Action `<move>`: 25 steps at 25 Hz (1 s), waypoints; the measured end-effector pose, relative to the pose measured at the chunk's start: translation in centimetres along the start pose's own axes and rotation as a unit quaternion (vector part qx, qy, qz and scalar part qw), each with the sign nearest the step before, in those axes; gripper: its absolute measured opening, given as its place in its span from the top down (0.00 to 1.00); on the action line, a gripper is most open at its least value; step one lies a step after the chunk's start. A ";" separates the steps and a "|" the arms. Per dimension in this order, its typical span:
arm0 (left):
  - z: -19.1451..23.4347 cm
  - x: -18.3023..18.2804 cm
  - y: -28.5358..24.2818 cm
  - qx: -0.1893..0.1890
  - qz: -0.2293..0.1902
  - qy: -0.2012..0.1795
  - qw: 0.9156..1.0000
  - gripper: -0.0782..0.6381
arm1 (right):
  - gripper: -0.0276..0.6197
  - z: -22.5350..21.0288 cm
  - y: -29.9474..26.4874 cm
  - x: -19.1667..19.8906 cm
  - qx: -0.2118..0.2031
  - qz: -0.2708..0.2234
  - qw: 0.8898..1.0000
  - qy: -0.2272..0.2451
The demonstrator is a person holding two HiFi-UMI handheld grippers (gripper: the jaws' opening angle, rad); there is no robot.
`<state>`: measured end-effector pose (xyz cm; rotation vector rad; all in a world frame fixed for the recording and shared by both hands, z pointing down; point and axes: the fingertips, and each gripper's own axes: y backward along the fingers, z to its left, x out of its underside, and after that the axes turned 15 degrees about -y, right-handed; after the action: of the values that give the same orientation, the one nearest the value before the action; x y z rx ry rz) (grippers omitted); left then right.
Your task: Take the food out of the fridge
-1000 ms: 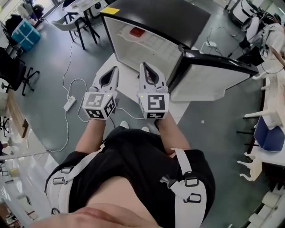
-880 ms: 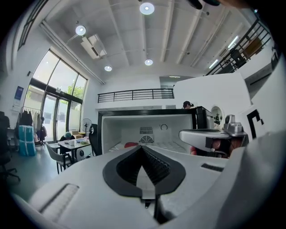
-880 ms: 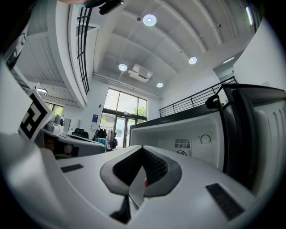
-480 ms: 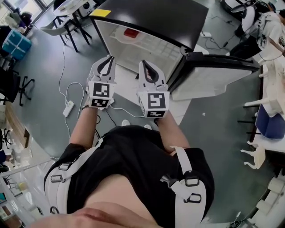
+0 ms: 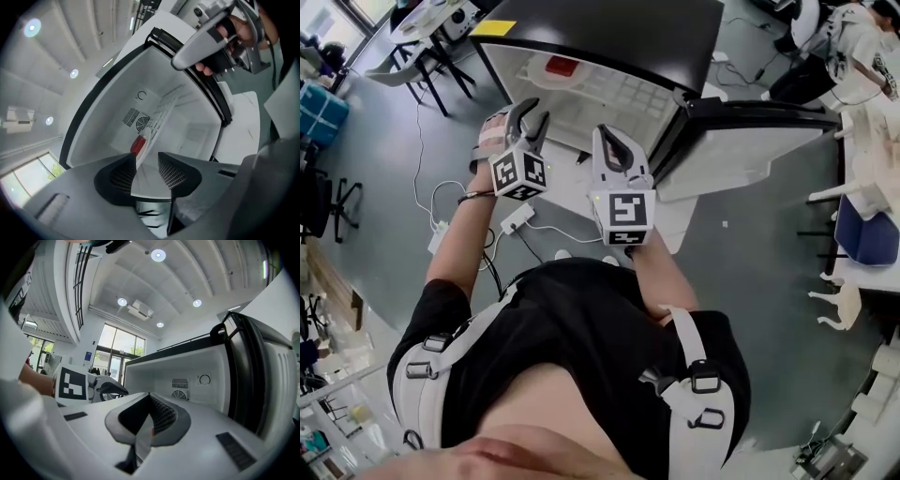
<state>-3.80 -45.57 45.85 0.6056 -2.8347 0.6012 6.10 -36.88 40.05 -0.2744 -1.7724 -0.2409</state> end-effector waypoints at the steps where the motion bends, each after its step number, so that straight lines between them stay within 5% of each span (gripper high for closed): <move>1: 0.1 0.1 -0.5 0.003 0.000 -0.012 1.000 0.70 | 0.95 -0.1 0.1 0.0 0.004 0.000 1.000 0.002; 20: -0.8 1.7 -7.9 0.057 0.038 -0.143 0.987 0.66 | 0.95 -2.4 2.2 0.5 0.055 0.009 0.998 0.038; 25: 0.4 1.6 -7.7 0.042 0.044 -0.173 0.983 0.84 | 0.95 -2.9 2.3 1.0 0.058 0.016 0.997 0.038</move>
<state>-1.98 -52.75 48.57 0.6580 -3.1888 0.6936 9.24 -35.57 41.68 -0.2088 -1.6989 -0.1231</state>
